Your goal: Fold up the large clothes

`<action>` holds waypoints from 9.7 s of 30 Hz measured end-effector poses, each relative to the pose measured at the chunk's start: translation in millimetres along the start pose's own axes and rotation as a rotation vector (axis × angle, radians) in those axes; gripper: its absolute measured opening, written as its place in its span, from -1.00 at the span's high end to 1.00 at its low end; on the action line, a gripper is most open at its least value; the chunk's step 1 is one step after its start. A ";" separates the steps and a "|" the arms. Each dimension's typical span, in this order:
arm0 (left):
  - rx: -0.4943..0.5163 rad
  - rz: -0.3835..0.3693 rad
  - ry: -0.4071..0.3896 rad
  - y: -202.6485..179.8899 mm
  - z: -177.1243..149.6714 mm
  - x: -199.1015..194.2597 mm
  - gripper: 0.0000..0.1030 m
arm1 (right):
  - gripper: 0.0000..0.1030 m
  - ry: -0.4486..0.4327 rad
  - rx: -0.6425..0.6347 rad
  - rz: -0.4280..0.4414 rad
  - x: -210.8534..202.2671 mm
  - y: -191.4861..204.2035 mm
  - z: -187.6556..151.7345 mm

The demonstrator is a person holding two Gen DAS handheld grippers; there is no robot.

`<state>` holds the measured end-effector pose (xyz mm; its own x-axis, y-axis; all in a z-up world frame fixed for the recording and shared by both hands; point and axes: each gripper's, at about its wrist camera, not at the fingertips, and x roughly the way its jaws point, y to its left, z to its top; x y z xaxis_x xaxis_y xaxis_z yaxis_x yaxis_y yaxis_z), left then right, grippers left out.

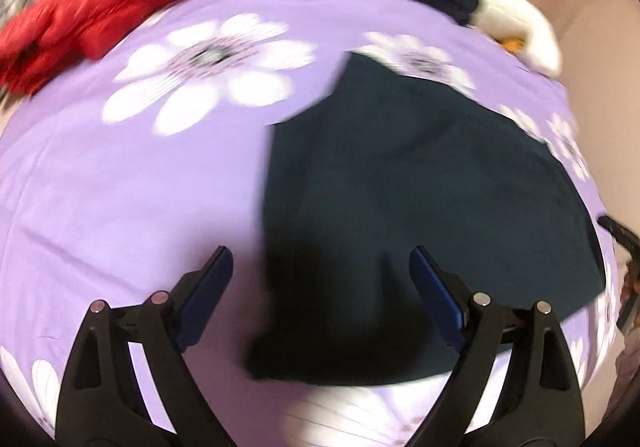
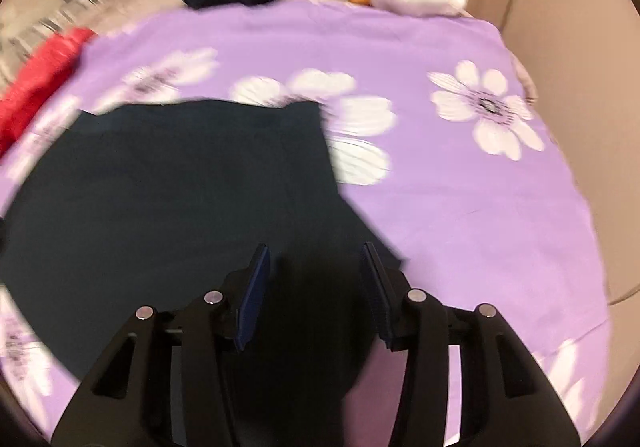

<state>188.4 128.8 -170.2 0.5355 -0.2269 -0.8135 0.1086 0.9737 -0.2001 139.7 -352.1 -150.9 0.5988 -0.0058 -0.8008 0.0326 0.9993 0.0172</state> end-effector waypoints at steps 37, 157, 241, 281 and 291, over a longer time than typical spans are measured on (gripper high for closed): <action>0.106 -0.009 -0.049 -72.5 -55.4 -15.3 -0.75 | -0.03 -0.083 0.138 0.008 -40.3 1.9 -89.7; 0.164 0.105 -0.040 -137.4 -84.0 27.9 -0.96 | -0.48 -0.105 -0.014 0.041 -12.6 119.4 -98.4; 0.128 0.221 -0.173 -177.6 -61.4 -216.2 -0.96 | -0.97 -0.106 0.067 0.029 -226.9 138.5 -54.5; 0.116 0.247 -0.090 -168.8 -66.1 -188.7 -0.96 | -0.97 -0.059 0.045 0.013 -190.6 145.9 -59.6; 0.128 0.248 -0.083 -171.1 -66.2 -185.6 -0.96 | -0.97 -0.057 0.047 0.015 -189.9 144.4 -60.3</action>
<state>14.9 3.1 -21.2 0.6250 0.0158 -0.7805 0.0675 0.9950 0.0742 -17.6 -204.5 -32.5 0.6441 0.0060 -0.7649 0.0598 0.9965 0.0582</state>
